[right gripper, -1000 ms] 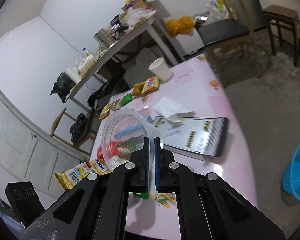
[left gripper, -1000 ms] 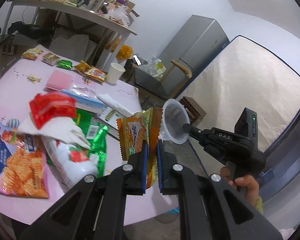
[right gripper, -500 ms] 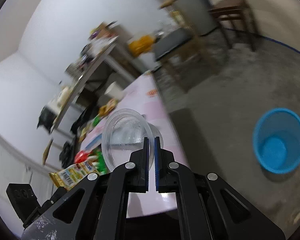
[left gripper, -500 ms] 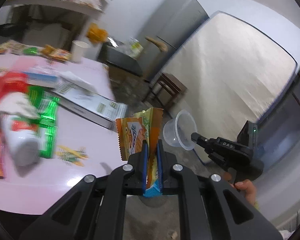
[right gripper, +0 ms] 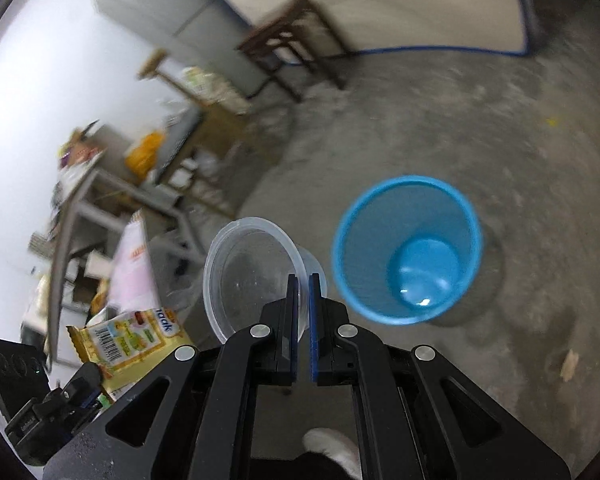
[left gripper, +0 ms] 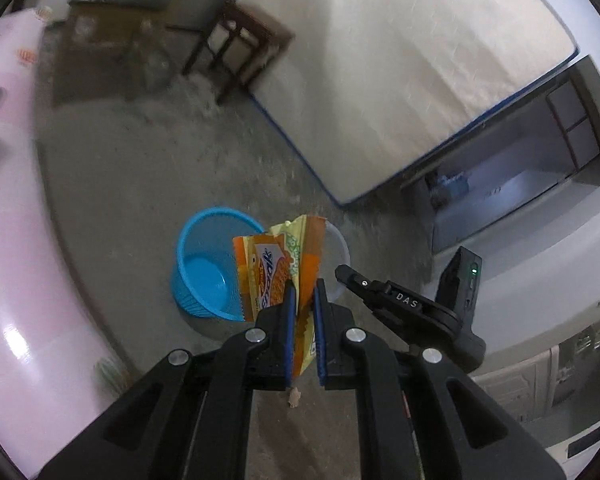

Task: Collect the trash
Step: 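Carry both items over the blue wastebasket and open both grippers, then return both tools from the wastebasket to the table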

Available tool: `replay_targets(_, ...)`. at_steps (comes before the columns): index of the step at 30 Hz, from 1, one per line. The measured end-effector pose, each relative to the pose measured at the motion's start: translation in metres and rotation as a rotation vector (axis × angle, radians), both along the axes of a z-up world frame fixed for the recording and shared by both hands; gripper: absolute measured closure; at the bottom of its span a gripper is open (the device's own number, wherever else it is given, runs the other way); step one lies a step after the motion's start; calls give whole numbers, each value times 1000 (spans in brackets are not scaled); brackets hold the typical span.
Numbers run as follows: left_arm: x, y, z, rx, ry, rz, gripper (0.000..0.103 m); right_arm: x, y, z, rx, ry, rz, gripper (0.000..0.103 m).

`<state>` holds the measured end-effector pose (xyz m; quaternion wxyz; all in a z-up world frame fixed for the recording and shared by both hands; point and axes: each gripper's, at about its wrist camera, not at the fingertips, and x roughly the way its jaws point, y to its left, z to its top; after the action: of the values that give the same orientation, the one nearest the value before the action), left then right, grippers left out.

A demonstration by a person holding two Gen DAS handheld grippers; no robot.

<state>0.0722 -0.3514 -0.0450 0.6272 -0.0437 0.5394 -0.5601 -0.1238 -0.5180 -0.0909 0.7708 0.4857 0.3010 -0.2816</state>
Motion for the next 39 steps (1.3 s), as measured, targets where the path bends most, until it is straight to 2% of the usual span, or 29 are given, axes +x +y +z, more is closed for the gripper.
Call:
replay_targets(5,11,-72,-45,69,48,-52,94,-1,-42,-38,52,39,-95,98)
replay_targets(6,11,-86,-52,89,29,-46,93,-1,-52,-46,50,52,-119,92)
replay_targets(7,15,-104,-65,140,7,-43,84,0,-61,-56,53,68,-142,78)
replay_targets(8,15,-114,-74,181,2,-34,66,4,-73,-73,77,82,-166,67)
replay_targets(9,20,-122,-85,215,9,-17,57,-6,-80,-82,91,86,-168,49)
replay_targets(10,24,-126,-96,242,20,14,49,-2,-86,-96,112,111,-172,47)
replay_targets(12,25,-126,-107,269,16,47,46,0,-89,-116,141,174,-175,47)
replay_targets(16,27,-106,-110,248,15,70,40,-14,-80,-125,153,167,-169,47)
replay_targets(21,25,-78,-94,221,-21,104,38,-20,-63,-103,99,155,-115,47)
replay_targets(24,21,-50,-72,177,-75,123,32,-19,-53,-82,32,157,-72,41)
replay_targets(27,18,-22,-47,124,-108,121,19,-13,-41,-56,-51,157,-12,36)
replay_targets(29,15,8,-23,76,-164,145,10,-7,-32,-39,-94,144,31,34)
replay_targets(31,14,30,-4,47,-206,171,6,1,-22,-23,-125,116,79,33)
replay_targets(35,16,89,30,-22,-221,228,6,21,2,7,-155,38,166,32)
replay_targets(39,21,144,52,-37,-256,303,6,50,36,36,-172,-31,280,32)
